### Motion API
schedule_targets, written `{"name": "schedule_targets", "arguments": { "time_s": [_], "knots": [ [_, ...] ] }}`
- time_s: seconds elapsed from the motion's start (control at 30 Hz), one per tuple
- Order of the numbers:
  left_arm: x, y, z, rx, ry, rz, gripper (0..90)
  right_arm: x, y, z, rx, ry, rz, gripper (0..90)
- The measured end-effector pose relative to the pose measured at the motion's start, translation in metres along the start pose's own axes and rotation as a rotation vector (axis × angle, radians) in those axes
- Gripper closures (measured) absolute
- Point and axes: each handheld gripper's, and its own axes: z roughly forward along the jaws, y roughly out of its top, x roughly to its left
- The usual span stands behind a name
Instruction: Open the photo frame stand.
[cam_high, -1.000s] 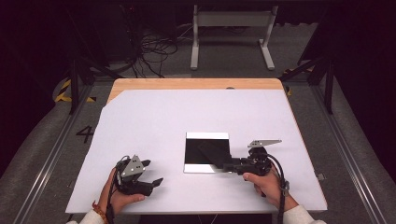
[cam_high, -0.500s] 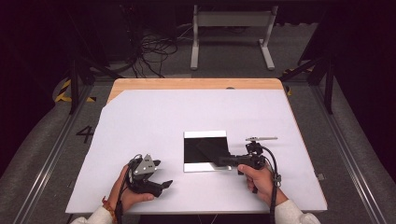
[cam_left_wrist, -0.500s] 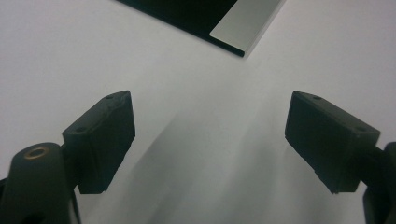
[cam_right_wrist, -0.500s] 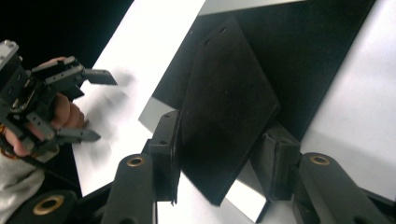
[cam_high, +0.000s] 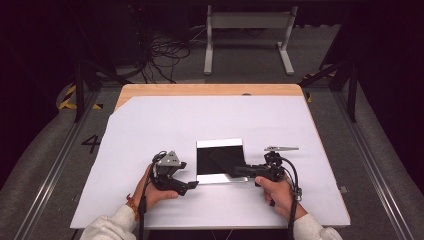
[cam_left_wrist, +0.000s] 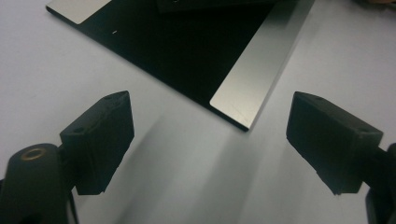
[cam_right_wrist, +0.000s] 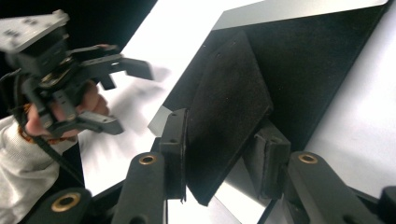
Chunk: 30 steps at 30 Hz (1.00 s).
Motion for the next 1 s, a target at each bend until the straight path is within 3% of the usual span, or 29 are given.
{"name": "schedule_targets", "arguments": {
  "time_s": [0.17,0.23,0.33,0.4,0.6,0.77,0.9,1.0],
  "knots": [
    [0.005,0.009,0.01,0.007,-0.005,-0.022,15.4,0.003,0.0,-0.001,-0.009,-0.003,-0.043,64.6],
    [0.008,0.013,0.015,0.007,-0.033,-0.051,14.7,0.003,-0.001,-0.002,-0.009,-0.001,-0.055,65.3],
    [0.009,0.016,0.022,0.023,-0.068,-0.067,14.0,0.003,-0.001,-0.003,-0.014,0.008,-0.076,66.2],
    [0.009,0.018,0.025,0.027,-0.069,-0.065,12.4,0.005,-0.001,-0.003,-0.015,0.006,-0.09,66.2],
    [0.016,0.022,0.028,0.003,-0.099,-0.113,12.1,0.004,-0.003,-0.004,-0.022,0.015,-0.113,66.5],
    [0.022,0.022,0.028,-0.02,-0.109,-0.166,12.7,0.008,-0.004,-0.006,-0.028,0.018,-0.164,67.1],
    [0.022,0.021,0.028,-0.024,-0.113,-0.177,12.6,0.01,-0.005,-0.007,-0.02,0.008,-0.213,68.1],
    [0.021,0.022,0.029,-0.015,-0.105,-0.151,12.4,0.009,-0.007,-0.008,-0.01,0.006,-0.219,68.6]
  ]
}}
